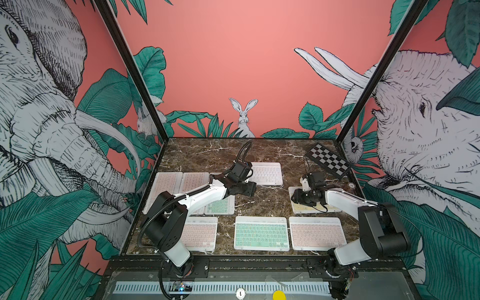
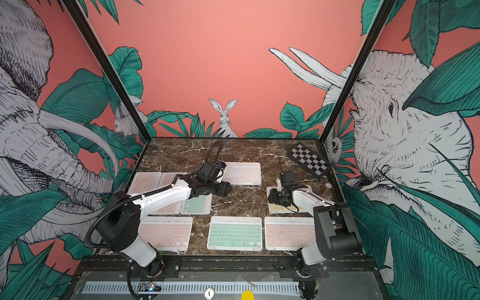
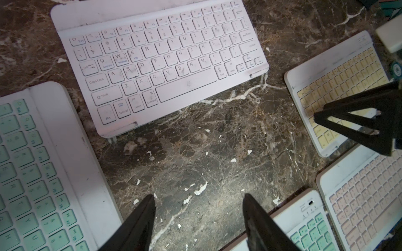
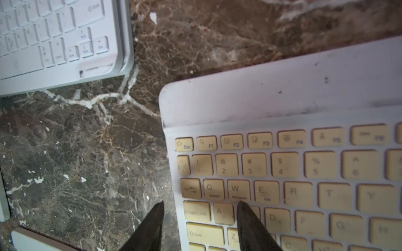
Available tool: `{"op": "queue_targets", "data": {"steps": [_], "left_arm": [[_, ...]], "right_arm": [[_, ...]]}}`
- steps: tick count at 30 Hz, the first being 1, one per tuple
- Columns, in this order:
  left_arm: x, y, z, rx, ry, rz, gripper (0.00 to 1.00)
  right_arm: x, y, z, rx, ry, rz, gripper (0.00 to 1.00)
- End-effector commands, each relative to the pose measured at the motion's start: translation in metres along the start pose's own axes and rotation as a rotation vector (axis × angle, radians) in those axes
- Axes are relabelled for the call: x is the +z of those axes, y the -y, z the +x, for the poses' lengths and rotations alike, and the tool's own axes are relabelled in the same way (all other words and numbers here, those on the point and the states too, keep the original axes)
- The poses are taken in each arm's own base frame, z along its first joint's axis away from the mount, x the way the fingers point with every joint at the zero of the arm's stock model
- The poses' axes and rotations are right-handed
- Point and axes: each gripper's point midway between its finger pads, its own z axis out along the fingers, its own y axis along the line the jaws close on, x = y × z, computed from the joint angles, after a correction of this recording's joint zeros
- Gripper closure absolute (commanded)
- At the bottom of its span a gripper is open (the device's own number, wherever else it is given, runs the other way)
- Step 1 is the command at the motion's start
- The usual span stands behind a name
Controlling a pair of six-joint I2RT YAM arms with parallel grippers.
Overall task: Stack the numeric keypads
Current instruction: Move the numeric keypad to the center of the board.
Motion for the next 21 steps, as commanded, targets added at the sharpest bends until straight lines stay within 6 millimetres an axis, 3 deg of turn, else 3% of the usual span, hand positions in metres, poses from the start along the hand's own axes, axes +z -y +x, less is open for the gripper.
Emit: {"op": "queue_targets", "data": {"steps": [1, 16, 21], "left_arm": [[-0.004, 0.006, -0.01, 0.002, 0.026, 0.009, 0.34], [-0.004, 0.006, -0.011, 0.003, 0.029, 0.001, 0.34], [-0.005, 0.008, -0.015, 0.007, 0.037, 0.006, 0.34]], "right_arm": [[0.01, -0.005, 0.007, -0.005, -0.023, -0.009, 0.47], [0.013, -0.019, 0.021, -0.027, -0.038, -0.026, 0.47], [0.004, -0.025, 0.011, -0.038, -0.009, -0.032, 0.47]]}}
